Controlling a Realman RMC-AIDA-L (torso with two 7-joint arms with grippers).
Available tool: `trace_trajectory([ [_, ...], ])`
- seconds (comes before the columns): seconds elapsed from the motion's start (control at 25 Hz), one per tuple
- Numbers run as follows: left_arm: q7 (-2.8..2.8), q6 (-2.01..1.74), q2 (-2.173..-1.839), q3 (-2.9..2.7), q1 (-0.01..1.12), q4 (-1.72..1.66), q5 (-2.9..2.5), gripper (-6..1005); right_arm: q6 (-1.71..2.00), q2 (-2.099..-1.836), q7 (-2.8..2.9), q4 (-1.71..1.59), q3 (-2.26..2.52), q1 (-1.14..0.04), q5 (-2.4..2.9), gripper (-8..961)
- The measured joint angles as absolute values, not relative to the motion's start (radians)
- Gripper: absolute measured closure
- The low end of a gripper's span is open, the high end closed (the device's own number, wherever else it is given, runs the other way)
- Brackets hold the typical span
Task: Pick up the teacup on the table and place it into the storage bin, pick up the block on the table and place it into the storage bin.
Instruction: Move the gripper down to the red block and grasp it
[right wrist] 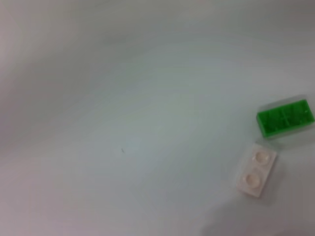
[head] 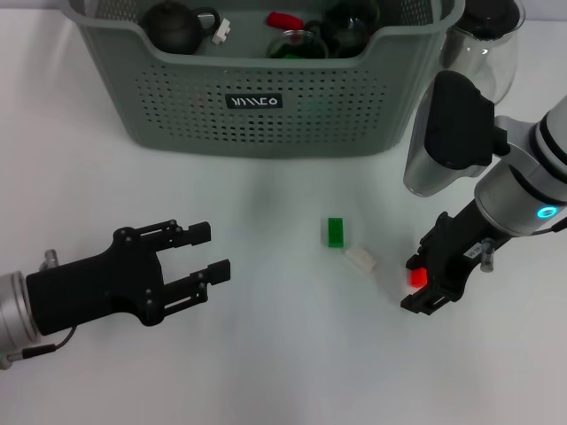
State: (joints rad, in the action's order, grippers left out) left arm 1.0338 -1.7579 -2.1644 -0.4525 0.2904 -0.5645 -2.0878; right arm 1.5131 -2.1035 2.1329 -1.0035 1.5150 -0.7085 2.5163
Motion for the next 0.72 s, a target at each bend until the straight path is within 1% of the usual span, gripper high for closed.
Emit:
trace_trajectory([
  [0.32, 1.034, -1.758, -2.165, -0.453, 0.29, -0.564, -2.088, 428, 1.52, -2.102, 2.135, -1.007, 1.513, -0.707, 2.518, 347],
  [0.56, 1.034, -1.758, -2.166, -0.453, 0.291, -0.564, -2.088, 428, 1.515, -2.101, 2.14, -1.004, 1.514, -0.706, 2.52, 475],
  [0.72, 1.034, -1.758, -2.166, -0.453, 0.291, -0.564, -2.088, 428, 1.513, -2.101, 2.151, -1.003, 1.514, -0.705, 2.521, 491],
])
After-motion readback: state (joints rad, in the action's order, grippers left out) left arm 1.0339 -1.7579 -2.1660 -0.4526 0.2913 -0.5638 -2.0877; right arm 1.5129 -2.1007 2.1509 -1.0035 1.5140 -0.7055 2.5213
